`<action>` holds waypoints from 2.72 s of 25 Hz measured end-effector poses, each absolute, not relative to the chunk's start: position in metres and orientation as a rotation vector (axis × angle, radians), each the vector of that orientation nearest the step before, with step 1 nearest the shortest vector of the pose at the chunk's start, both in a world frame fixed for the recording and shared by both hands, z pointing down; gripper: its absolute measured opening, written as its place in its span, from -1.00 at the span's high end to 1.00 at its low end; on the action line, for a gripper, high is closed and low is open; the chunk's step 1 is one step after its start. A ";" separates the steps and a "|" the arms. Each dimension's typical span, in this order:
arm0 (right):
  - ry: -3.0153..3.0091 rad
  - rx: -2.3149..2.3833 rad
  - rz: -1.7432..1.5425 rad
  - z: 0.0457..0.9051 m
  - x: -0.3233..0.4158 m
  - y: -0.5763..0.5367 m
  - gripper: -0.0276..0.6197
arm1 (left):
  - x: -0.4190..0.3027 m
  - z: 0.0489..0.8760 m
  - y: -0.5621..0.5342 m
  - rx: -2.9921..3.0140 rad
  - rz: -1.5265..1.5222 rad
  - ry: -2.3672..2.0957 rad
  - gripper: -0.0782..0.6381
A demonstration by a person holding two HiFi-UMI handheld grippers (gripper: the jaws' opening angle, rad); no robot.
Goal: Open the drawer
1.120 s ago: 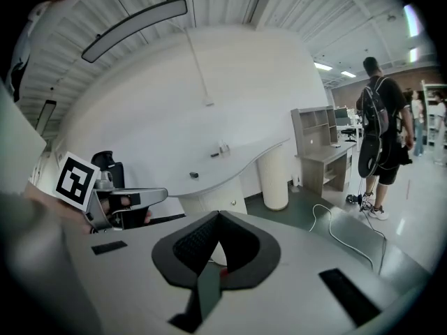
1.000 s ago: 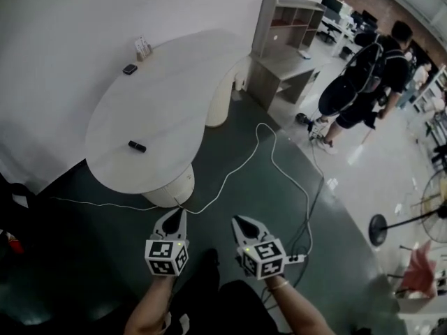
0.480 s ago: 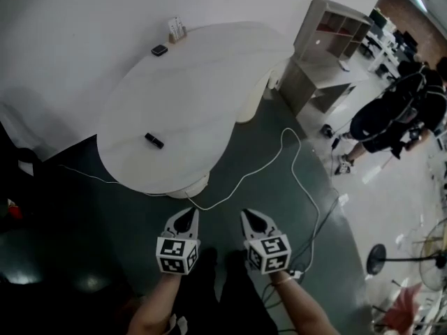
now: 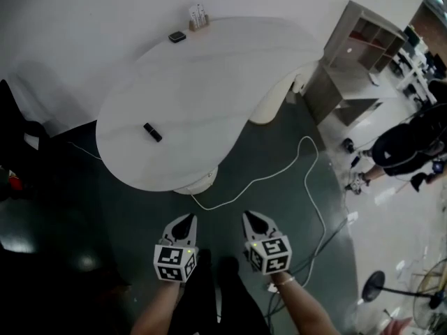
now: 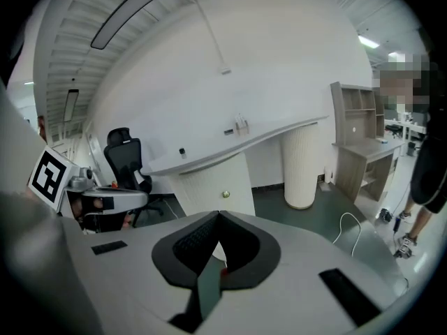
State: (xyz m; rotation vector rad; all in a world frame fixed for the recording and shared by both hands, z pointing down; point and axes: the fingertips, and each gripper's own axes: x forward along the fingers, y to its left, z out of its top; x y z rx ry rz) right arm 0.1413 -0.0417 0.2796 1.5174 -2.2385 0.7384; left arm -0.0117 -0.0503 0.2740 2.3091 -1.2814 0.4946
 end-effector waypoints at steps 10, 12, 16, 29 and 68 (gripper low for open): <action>-2.231 1.451 0.744 0.397 0.149 -0.062 0.91 | -0.003 0.376 -0.058 2.295 0.517 -1.315 0.78; -2.242 1.440 0.755 0.420 0.144 -0.067 0.90 | -0.004 0.397 -0.061 2.296 0.513 -1.317 0.78; -2.258 1.397 0.785 0.465 0.133 -0.074 0.61 | -0.007 0.437 -0.067 2.289 0.489 -1.325 0.78; -2.247 1.281 0.730 0.620 0.107 -0.128 0.42 | -0.014 0.559 -0.114 2.330 0.481 -1.307 0.78; -2.067 0.964 0.427 0.859 0.042 -0.252 0.47 | -0.066 0.688 -0.198 2.391 0.496 -1.397 0.78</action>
